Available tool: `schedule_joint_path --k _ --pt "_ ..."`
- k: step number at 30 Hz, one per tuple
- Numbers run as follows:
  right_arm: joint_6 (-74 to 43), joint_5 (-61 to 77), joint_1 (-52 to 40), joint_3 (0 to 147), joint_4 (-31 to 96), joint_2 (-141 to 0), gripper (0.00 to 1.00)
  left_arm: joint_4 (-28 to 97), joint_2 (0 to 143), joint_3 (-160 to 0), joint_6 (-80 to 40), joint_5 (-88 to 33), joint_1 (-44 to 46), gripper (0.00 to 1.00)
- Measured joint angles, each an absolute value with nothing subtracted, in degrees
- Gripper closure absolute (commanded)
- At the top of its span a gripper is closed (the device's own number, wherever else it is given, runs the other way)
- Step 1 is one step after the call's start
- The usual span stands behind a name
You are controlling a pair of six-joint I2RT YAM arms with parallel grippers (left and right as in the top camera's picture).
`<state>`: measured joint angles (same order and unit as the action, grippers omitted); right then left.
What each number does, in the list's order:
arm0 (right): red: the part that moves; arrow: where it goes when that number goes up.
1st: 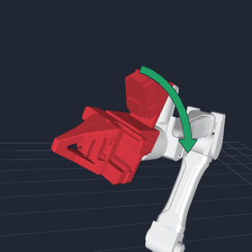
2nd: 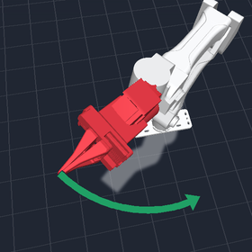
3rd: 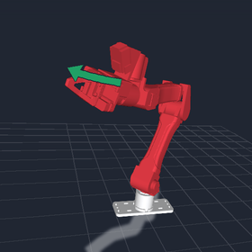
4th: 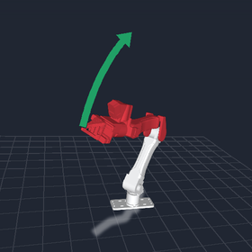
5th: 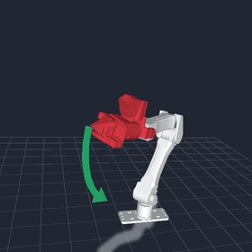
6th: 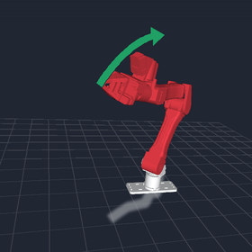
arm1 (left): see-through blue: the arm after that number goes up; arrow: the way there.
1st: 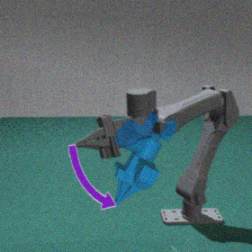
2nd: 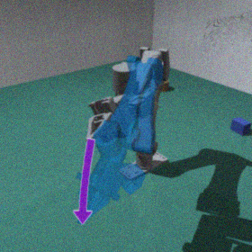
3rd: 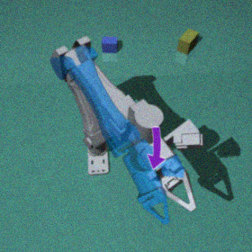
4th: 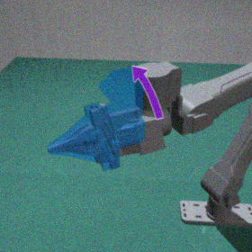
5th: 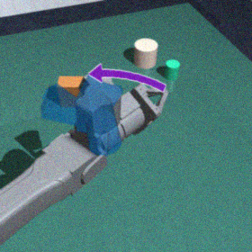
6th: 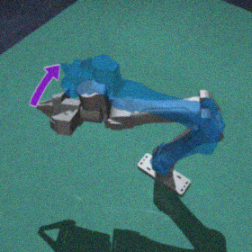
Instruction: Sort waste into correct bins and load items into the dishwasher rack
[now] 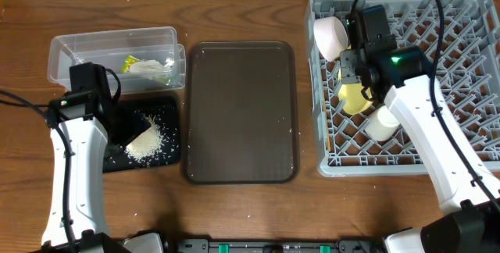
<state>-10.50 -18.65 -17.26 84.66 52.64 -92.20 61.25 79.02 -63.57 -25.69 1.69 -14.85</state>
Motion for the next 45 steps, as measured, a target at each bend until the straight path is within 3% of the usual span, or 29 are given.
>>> schedule_joint_path --k 7,13,21,30,45 --pt "-13.3 -7.16 -12.64 84.62 51.7 -88.88 0.37 59.46 79.02 -63.57 -22.15 -2.66 -14.76 0.07" --pt "-11.57 2.81 -2.37 84.64 57.21 -84.38 0.01 55.81 79.02 -63.57 -13.74 -8.8 -10.2 0.03" --pt "-7.27 8.62 1.48 84.58 65.34 -84.36 0.01 62.43 79.02 -63.57 -7.2 -9.85 1.06 0.0" --pt "-7.33 8.51 1.48 80.71 65.49 -82.08 0.01 66.89 77.97 -63.55 -5.91 -8.64 2.42 0.0" --pt "-7.42 7.94 1.48 44.66 42.35 -42.48 0.01 53.15 40.53 -47.0 -5.93 -8.6 2.42 0.0"
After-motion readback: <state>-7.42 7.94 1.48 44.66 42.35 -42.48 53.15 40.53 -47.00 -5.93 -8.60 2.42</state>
